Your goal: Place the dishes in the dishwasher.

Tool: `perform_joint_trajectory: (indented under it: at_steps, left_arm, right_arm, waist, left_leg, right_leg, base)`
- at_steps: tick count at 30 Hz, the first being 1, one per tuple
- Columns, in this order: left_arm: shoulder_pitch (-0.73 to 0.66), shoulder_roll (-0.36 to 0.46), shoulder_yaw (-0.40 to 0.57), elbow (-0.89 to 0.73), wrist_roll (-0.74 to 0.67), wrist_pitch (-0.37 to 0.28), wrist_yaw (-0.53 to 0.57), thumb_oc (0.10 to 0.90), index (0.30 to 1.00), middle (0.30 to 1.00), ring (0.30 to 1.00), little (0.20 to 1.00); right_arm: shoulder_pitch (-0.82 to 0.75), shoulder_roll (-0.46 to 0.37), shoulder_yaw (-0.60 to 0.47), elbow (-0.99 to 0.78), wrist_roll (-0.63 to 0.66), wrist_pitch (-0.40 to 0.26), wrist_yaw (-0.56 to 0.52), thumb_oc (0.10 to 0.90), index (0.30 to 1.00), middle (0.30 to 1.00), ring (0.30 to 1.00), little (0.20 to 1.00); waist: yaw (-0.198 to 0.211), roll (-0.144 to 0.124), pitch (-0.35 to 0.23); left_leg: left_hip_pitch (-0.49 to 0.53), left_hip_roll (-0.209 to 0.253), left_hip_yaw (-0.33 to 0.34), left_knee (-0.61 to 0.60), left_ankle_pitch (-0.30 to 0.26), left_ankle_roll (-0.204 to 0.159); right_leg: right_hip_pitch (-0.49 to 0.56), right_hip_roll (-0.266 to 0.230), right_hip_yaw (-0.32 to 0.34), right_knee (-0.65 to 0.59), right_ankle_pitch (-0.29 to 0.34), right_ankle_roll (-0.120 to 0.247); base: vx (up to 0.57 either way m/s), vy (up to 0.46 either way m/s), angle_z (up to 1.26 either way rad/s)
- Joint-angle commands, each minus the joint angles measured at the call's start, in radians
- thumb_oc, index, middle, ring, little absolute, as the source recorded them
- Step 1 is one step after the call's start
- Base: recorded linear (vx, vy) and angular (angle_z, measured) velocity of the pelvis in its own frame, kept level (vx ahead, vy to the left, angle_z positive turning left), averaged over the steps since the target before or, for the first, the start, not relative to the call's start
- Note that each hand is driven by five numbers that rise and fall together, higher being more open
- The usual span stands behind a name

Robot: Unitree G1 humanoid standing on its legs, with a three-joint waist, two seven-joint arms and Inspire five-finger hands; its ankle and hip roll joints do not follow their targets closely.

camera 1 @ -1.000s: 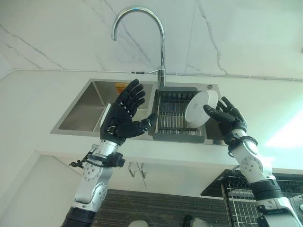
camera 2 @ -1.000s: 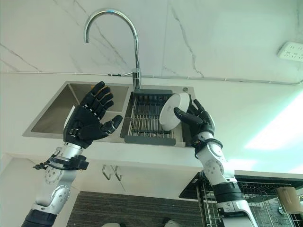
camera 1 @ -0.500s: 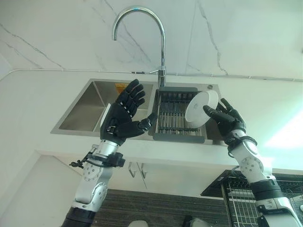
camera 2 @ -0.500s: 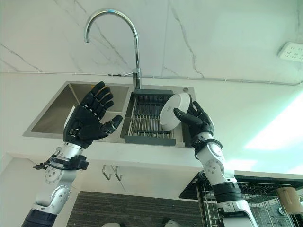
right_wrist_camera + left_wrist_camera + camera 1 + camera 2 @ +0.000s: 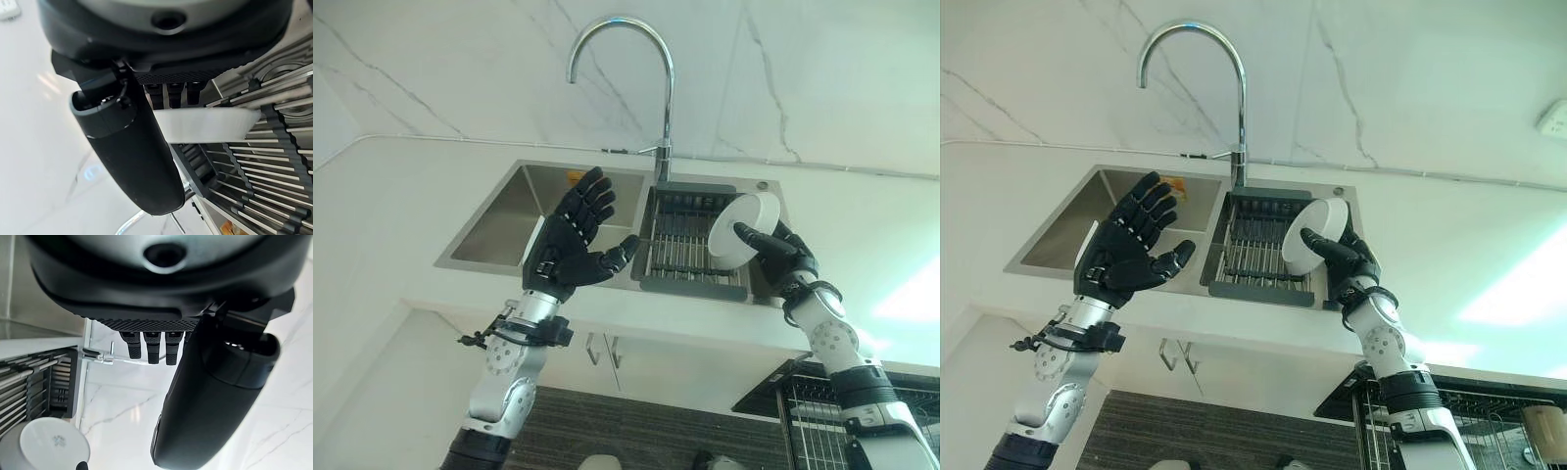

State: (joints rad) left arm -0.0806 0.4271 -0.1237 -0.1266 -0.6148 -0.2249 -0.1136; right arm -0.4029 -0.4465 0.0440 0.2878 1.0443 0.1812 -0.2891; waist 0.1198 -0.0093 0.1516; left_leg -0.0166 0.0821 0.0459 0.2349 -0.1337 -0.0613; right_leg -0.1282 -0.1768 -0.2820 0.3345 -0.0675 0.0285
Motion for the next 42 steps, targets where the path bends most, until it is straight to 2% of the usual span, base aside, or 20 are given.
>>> perform_joint_trajectory:
  at_steps: [1, 9, 10, 11, 15, 20, 24, 28, 35, 39, 41, 42]
  left_arm:
    - [-0.087, 0.072, 0.0, -0.093, 0.004, -0.08, 0.013, 0.8, 0.9, 0.9, 0.9, 0.9]
    - [-0.087, 0.079, -0.004, -0.095, -0.003, -0.078, 0.018, 0.8, 0.9, 0.9, 0.9, 0.9]
    - [-0.088, 0.078, -0.009, -0.091, -0.005, -0.079, 0.022, 0.8, 0.9, 0.9, 0.9, 0.9]
    - [-0.088, 0.078, -0.009, -0.089, -0.006, -0.081, 0.02, 0.8, 0.9, 0.9, 0.9, 0.9]
    - [-0.092, 0.081, -0.019, -0.087, -0.013, -0.084, 0.031, 0.8, 0.9, 0.9, 0.9, 0.9]
    - [-0.096, 0.085, -0.03, -0.083, -0.019, -0.091, 0.035, 0.8, 0.9, 0.9, 0.9, 0.9]
    - [-0.101, 0.084, -0.033, -0.087, -0.021, -0.091, 0.039, 0.8, 0.9, 0.9, 0.9, 0.9]
    - [-0.089, 0.081, -0.026, -0.094, -0.018, -0.097, 0.032, 0.8, 0.9, 0.9, 0.9, 0.9]
    - [-0.046, 0.068, 0.007, -0.131, 0.036, -0.122, -0.001, 0.8, 0.9, 0.9, 0.9, 0.9]
    - [-0.019, 0.051, 0.006, -0.16, 0.057, -0.133, -0.052, 0.8, 0.9, 0.9, 0.9, 0.9]
    - [-0.01, 0.043, -0.005, -0.197, 0.066, -0.134, -0.081, 0.8, 0.9, 0.9, 0.9, 0.9]
    - [-0.01, 0.043, -0.005, -0.197, 0.066, -0.134, -0.081, 0.8, 0.9, 0.9, 0.9, 0.9]
  right_arm:
    - [-0.174, -0.042, -0.042, -0.014, 0.045, -0.077, 0.031, 0.8, 0.9, 0.9, 0.9, 0.9]
    - [-0.212, -0.054, -0.032, 0.028, 0.062, -0.076, 0.026, 0.8, 0.9, 0.9, 0.9, 0.9]
    - [-0.225, -0.058, -0.036, 0.052, 0.064, -0.095, 0.002, 0.427, 0.34, 0.34, 0.34, 0.34]
    - [-0.229, -0.059, -0.039, 0.06, 0.064, -0.102, -0.007, 0.4, 0.3, 0.3, 0.3, 0.3]
    - [-0.26, -0.063, -0.051, 0.112, 0.052, -0.141, -0.046, 0.4, 0.3, 0.3, 0.3, 0.3]
    - [-0.278, -0.078, -0.058, 0.163, 0.043, -0.132, -0.094, 0.4, 0.3, 0.3, 0.3, 0.3]
    - [-0.28, -0.077, -0.059, 0.185, 0.03, -0.162, -0.083, 0.4, 0.3, 0.3, 0.3, 0.3]
    - [-0.255, -0.065, -0.055, 0.129, -0.003, -0.177, -0.042, 0.4, 0.3, 0.3, 0.3, 0.3]
    - [-0.097, -0.021, -0.089, -0.2, -0.102, -0.259, -0.027, 0.4, 0.3, 0.3, 0.3, 0.3]
    - [0.063, 0.062, -0.132, -0.446, -0.127, -0.345, 0.025, 0.4, 0.3, 0.3, 0.3, 0.3]
    - [0.109, 0.091, -0.131, -0.552, -0.168, -0.424, 0.043, 0.4, 0.3, 0.3, 0.3, 0.3]
    - [0.109, 0.091, -0.131, -0.552, -0.168, -0.424, 0.043, 0.4, 0.3, 0.3, 0.3, 0.3]
  waist:
    - [-0.002, -0.032, -0.058]
    - [0.01, -0.029, -0.063]
    - [0.013, -0.028, -0.063]
    - [0.014, -0.028, -0.063]
    - [0.022, -0.024, -0.065]
    - [0.027, -0.023, -0.064]
    - [0.029, -0.022, -0.063]
    - [0.025, -0.022, -0.058]
    - [-0.023, -0.026, -0.039]
    - [-0.068, -0.032, -0.011]
    - [-0.082, -0.033, 0.015]
    - [-0.082, -0.033, 0.015]
  left_leg:
    - [0.008, -0.012, 0.038, 0.065, -0.1, 0.04]
    - [0.006, -0.011, 0.033, 0.065, -0.095, 0.036]
    - [0.006, -0.01, 0.033, 0.065, -0.094, 0.035]
    - [0.006, -0.01, 0.033, 0.065, -0.094, 0.035]
    - [0.003, -0.012, 0.026, 0.065, -0.093, 0.034]
    - [0.003, -0.016, 0.024, 0.065, -0.095, 0.035]
    - [0.001, -0.022, 0.022, 0.065, -0.096, 0.039]
    - [0.001, -0.036, 0.017, 0.065, -0.099, 0.047]
    - [-0.008, -0.061, 0.036, 0.065, -0.109, 0.072]
    - [-0.018, -0.083, 0.041, 0.065, -0.119, 0.089]
    - [-0.04, -0.098, 0.041, 0.065, -0.122, 0.098]
    - [-0.04, -0.098, 0.041, 0.065, -0.122, 0.098]
  right_leg:
    - [0.112, -0.023, 0.031, -0.035, -0.071, 0.077]
    - [0.119, -0.026, 0.02, -0.035, -0.076, 0.075]
    - [0.121, -0.027, 0.017, -0.035, -0.077, 0.074]
    - [0.122, -0.026, 0.017, -0.035, -0.077, 0.074]
    - [0.122, -0.026, 0.014, -0.035, -0.08, 0.073]
    - [0.12, -0.028, 0.016, -0.035, -0.079, 0.074]
    - [0.115, -0.03, 0.019, -0.035, -0.075, 0.078]
    - [0.103, -0.034, 0.033, -0.035, -0.064, 0.088]
    - [0.042, -0.06, 0.083, -0.035, -0.009, 0.13]
    - [-0.026, -0.095, 0.131, -0.035, 0.06, 0.156]
    - [-0.074, -0.113, 0.146, -0.035, 0.096, 0.168]
    - [-0.074, -0.113, 0.146, -0.035, 0.096, 0.168]
  base:
    - [0.0, 0.0, 0.0]
    - [0.0, 0.001, 0.0]
    - [0.0, 0.011, 0.03]
    - [-0.01, 0.015, 0.06]
    - [-0.02, 0.025, 0.1]
    - [-0.03, 0.033, 0.02]
    - [-0.07, 0.073, 0.01]
    - [-0.07, 0.094, -0.03]
    - [-0.07, 0.118, -0.21]
    - [-0.06, 0.137, -0.26]
    - [-0.12, 0.123, -0.35]
    - [-0.16, 0.087, -0.56]
